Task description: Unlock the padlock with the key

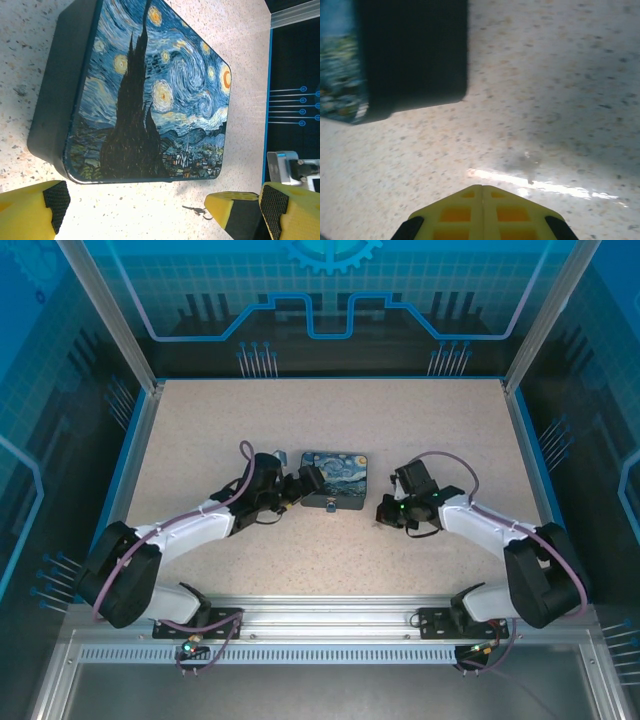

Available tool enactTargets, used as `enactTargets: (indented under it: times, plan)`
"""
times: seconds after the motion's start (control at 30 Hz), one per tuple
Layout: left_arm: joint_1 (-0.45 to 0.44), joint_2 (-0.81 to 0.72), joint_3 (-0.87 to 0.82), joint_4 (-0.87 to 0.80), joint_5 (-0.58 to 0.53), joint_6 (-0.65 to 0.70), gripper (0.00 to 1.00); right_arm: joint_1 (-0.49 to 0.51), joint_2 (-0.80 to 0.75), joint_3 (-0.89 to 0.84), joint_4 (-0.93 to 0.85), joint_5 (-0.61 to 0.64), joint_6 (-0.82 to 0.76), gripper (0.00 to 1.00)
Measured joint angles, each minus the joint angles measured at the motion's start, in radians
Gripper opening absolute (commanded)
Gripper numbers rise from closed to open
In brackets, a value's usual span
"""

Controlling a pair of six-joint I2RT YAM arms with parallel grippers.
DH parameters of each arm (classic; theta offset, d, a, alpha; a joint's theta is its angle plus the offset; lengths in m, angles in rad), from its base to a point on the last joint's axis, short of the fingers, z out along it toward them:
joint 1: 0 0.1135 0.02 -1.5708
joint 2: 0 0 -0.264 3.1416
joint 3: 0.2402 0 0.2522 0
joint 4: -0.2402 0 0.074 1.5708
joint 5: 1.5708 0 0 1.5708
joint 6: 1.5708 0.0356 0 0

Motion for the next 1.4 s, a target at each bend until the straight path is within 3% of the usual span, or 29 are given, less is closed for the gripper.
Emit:
enactTargets:
  times: [0.33,0.37,0.43,0.47,0.53,0.8,1.1,1.4]
  plan:
    - [-0.038,0.007,0.029,-0.003,0.023,-0.003,0.99,0.000,-0.041,0.000,0.037,-0.136,-0.037,0.00]
    - [-0.039,0.007,0.029,-0.004,0.023,-0.005,0.99,0.000,-0.041,0.000,0.037,-0.138,-0.037,0.08]
    - [-0.039,0.007,0.029,-0.004,0.023,-0.011,0.99,0.001,-0.041,0.000,0.035,-0.143,-0.040,0.50]
    - [-0.039,0.007,0.029,-0.004,0.023,-0.016,0.99,0.002,-0.041,0.000,0.032,-0.143,-0.043,0.64]
    - [-0.039,0.007,0.029,-0.007,0.023,-0.020,0.99,0.007,-0.041,0.000,0.023,-0.130,-0.049,0.74]
    - [-0.039,0.007,0.029,-0.023,0.022,-0.020,0.99,0.029,-0.043,-0.019,-0.053,-0.014,-0.054,0.73]
    - [-0.036,0.005,0.029,-0.039,0.010,-0.020,0.99,0.154,0.026,0.032,-0.149,0.144,-0.085,0.56]
    - [0.040,-0.079,0.002,-0.083,-0.011,-0.027,0.99,0.222,0.163,0.165,-0.174,0.243,-0.165,0.51]
